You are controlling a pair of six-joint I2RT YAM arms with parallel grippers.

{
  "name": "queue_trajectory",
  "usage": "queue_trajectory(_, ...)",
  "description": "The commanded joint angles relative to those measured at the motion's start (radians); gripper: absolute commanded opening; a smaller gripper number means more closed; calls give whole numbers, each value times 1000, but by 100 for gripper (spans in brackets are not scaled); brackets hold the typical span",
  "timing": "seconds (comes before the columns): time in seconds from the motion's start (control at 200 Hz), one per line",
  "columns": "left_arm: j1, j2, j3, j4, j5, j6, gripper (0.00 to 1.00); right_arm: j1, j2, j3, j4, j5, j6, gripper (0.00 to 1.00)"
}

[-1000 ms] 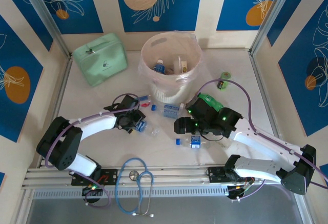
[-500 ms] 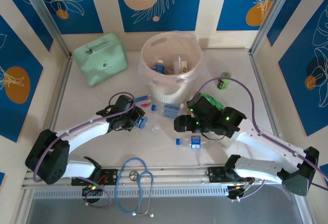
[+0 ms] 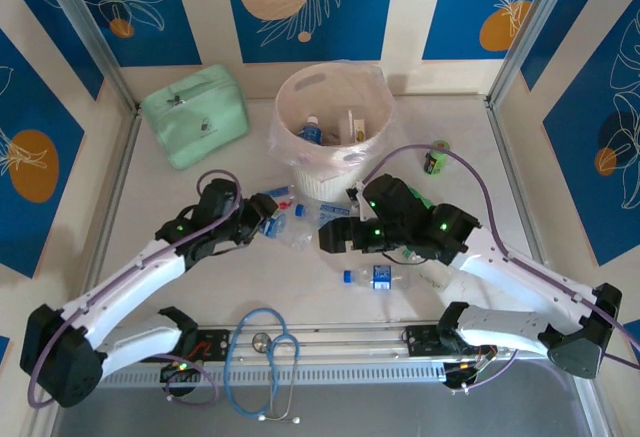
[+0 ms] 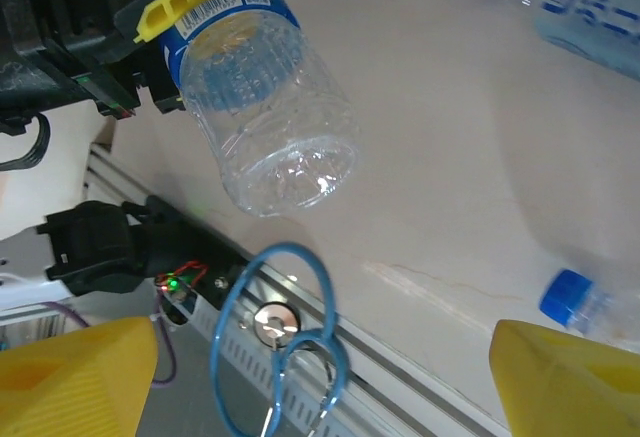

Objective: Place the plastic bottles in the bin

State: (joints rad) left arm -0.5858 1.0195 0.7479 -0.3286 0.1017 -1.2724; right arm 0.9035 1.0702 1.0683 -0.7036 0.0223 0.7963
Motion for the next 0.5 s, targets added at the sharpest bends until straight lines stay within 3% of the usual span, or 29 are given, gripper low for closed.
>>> queue_trajectory(0.0,-2,-40,81,-30,48,59,54,8,24,51,48,-48,-13,88)
queue_trajectory(0.27,-1,-53,137,86,178,89,53,3,125,165,121,-122,-7,90)
queue_trajectory(0.495,-2,-116,114,160,171,89,55,-11,141,172,140,-157,15,87)
